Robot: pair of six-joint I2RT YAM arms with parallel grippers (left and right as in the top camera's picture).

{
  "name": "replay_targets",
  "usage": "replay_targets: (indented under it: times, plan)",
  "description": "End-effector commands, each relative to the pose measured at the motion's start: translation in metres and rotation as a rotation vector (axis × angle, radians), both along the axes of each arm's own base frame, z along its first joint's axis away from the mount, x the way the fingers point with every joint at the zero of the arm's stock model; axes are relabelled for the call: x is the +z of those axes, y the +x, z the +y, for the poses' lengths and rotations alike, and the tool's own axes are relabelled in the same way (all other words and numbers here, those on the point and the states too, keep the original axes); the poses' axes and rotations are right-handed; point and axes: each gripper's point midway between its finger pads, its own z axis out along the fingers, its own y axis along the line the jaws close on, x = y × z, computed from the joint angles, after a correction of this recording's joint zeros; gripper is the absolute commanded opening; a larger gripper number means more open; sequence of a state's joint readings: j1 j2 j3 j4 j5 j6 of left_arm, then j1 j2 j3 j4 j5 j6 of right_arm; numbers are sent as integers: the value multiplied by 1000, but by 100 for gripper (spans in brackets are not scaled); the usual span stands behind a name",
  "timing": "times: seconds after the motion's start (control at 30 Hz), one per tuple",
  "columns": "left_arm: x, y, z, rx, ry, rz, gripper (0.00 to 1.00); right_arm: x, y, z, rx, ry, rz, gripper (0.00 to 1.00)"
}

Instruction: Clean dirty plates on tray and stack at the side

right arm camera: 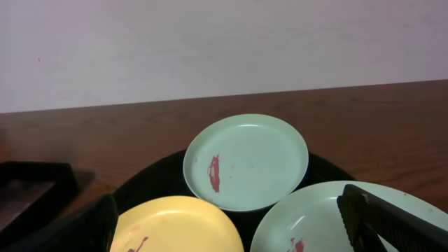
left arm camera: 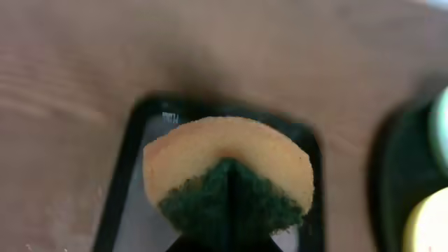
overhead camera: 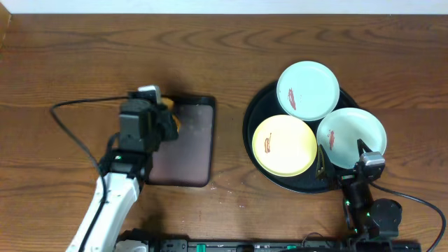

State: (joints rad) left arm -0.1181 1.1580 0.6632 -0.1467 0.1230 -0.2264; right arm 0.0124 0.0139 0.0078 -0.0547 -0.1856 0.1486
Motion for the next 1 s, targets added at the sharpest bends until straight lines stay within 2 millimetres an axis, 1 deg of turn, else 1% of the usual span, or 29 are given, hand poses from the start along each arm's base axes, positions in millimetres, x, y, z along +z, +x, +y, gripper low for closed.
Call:
replay_targets:
  times: [0.0, 0.03, 0.13, 0.17, 0.2, 0.23, 0.27, 0.3, 0.33, 0.37, 0.4, 0.47, 0.5, 0.53, 0.57, 0.6, 0.63, 0.67, 0.7, 0.73, 0.77, 0.83, 0.87, 0.9, 0.93, 0.97]
  plan:
    - [45, 14, -5, -33, -14, -143, 7, -1, 0, 2, 7, -8, 0, 99]
    - [75, 14, -11, -62, -42, -220, 7, -1, 0, 2, 7, -8, 0, 99]
    - [122, 4, -17, -98, -76, -360, 7, -1, 0, 2, 7, -8, 0, 99]
    - [133, -2, -16, -97, -77, -395, 7, -1, 0, 2, 7, -8, 0, 99]
    - [140, -6, -16, -97, -78, -414, 7, -1, 0, 2, 7, -8, 0, 99]
    - [139, -10, -15, -97, -78, -412, 7, -1, 0, 2, 7, -8, 0, 99]
    - [132, -12, -15, -97, -77, -391, 7, -1, 0, 2, 7, -8, 0, 99]
    - [116, -12, -15, -96, -73, -345, 7, -1, 0, 2, 7, -8, 0, 99]
    - [93, -11, -15, -94, -69, -285, 7, -1, 0, 2, 7, -8, 0, 99]
    - [60, -10, -13, -85, -58, -204, 7, -1, 0, 2, 7, -8, 0, 99]
    - [39, -10, -13, -81, -53, -155, 7, -1, 0, 2, 7, -8, 0, 99]
    - [-20, -11, -8, -59, -26, -26, 7, -1, 0, 2, 7, -8, 0, 99]
    - [-41, -12, -8, -56, -21, 33, 7, -1, 0, 2, 7, -8, 0, 99]
    - [-51, -12, -10, -68, -30, 71, 7, -1, 0, 2, 7, -8, 0, 99]
    - [-51, -9, -14, -82, -43, 78, 7, -1, 0, 2, 7, -8, 0, 99]
    - [-38, -3, -22, -112, -73, 51, 7, -1, 0, 2, 7, -8, 0, 99]
    - [-14, 4, -30, -148, -105, -7, 7, -1, 0, 2, 7, -8, 0, 99]
    - [29, 12, -37, -182, -131, -115, 7, -1, 0, 2, 7, -8, 0, 99]
    - [56, 14, -38, -191, -134, -187, 7, -1, 0, 2, 7, -8, 0, 99]
    - [112, 11, -37, -194, -131, -336, 7, -1, 0, 2, 7, -8, 0, 99]
    - [136, 7, -34, -182, -124, -402, 7, -1, 0, 2, 7, -8, 0, 99]
    - [159, -4, -28, -162, -115, -475, 7, -1, 0, 2, 7, -8, 0, 99]
    - [164, -9, -25, -150, -109, -491, 7, -1, 0, 2, 7, -8, 0, 99]
    - [164, -12, -23, -139, -103, -489, 7, -1, 0, 2, 7, -8, 0, 99]
    - [156, -15, -19, -121, -93, -465, 7, -1, 0, 2, 7, -8, 0, 99]
    - [128, -15, -12, -84, -68, -384, 7, -1, 0, 2, 7, -8, 0, 99]
